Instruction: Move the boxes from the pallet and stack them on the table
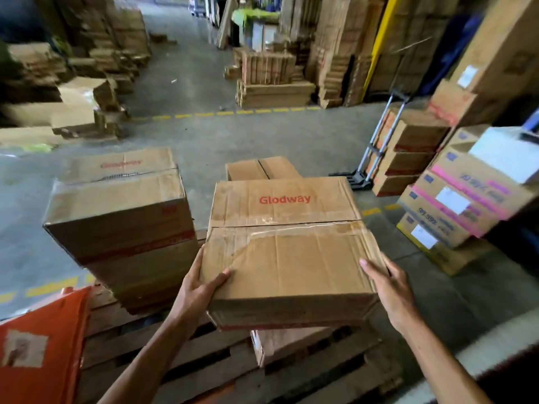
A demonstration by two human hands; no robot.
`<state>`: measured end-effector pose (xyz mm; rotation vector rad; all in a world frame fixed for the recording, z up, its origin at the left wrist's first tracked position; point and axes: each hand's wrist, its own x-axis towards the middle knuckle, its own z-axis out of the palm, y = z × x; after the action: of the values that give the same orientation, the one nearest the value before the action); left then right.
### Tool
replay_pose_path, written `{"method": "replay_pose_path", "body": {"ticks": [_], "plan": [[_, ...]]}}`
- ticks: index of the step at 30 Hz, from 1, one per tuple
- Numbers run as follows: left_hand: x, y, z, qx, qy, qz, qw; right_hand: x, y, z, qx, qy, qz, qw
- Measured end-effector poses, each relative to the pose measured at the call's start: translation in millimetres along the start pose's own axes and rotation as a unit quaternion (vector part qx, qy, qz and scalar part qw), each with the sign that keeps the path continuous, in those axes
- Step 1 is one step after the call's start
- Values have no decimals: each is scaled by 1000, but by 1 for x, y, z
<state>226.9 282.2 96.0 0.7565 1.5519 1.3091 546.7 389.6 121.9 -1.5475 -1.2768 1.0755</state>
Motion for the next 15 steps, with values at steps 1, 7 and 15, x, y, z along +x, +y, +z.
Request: {"method": "replay_pose_path", "body": {"ticks": [1, 7, 15], "plan": [[-14, 12, -13, 2, -13, 33, 999, -25, -13, -3, 6, 14, -24, 1000], [-97, 74, -57, -15, -120, 146, 982, -190, -88, -42, 81, 132, -143, 978], [-246, 136, -6, -56, -287, 239, 926, -409, -146, -165, 43, 317, -238, 917]]}}
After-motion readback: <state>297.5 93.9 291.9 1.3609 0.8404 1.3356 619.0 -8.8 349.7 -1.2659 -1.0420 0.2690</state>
